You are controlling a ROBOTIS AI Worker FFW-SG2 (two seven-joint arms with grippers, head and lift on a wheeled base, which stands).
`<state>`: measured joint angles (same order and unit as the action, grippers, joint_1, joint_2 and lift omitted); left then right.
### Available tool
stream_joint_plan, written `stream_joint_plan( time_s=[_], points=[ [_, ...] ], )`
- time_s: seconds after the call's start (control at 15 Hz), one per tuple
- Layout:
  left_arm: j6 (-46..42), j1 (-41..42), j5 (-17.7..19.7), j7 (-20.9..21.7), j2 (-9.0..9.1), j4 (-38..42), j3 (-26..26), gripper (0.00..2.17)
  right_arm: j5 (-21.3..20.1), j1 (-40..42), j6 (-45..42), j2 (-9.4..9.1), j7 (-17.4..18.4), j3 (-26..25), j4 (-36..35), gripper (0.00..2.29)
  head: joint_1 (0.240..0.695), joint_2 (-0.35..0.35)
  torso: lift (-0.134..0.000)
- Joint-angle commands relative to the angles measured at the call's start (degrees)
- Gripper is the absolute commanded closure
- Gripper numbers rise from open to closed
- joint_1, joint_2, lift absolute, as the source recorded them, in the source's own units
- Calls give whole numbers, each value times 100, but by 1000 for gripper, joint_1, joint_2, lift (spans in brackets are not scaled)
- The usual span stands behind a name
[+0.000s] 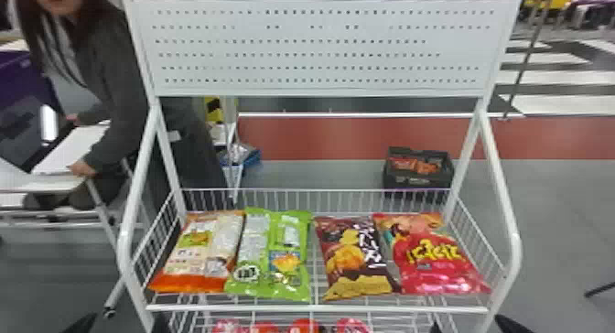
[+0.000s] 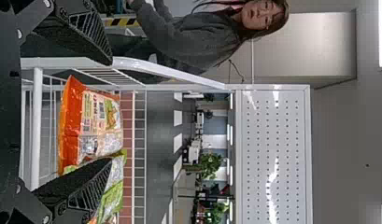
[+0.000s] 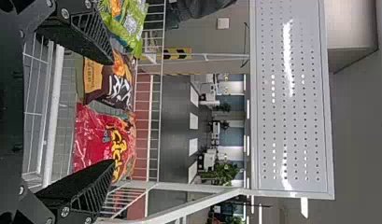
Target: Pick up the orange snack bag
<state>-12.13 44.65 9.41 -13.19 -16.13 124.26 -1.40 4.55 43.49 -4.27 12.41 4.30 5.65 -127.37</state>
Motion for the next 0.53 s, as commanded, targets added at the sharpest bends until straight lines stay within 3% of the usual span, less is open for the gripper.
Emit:
stream_joint_plan(
  time_s=[0.0,0.47],
  points=[
    [-3,0,8,0,-4,63,-1,164,11,63,19,-2,0,-64,-86,144,499,0,0],
    [-39,0,167,282,-30,81,245,161,20,72,1,16,0,-64,-69,144,499,0,0]
  ],
)
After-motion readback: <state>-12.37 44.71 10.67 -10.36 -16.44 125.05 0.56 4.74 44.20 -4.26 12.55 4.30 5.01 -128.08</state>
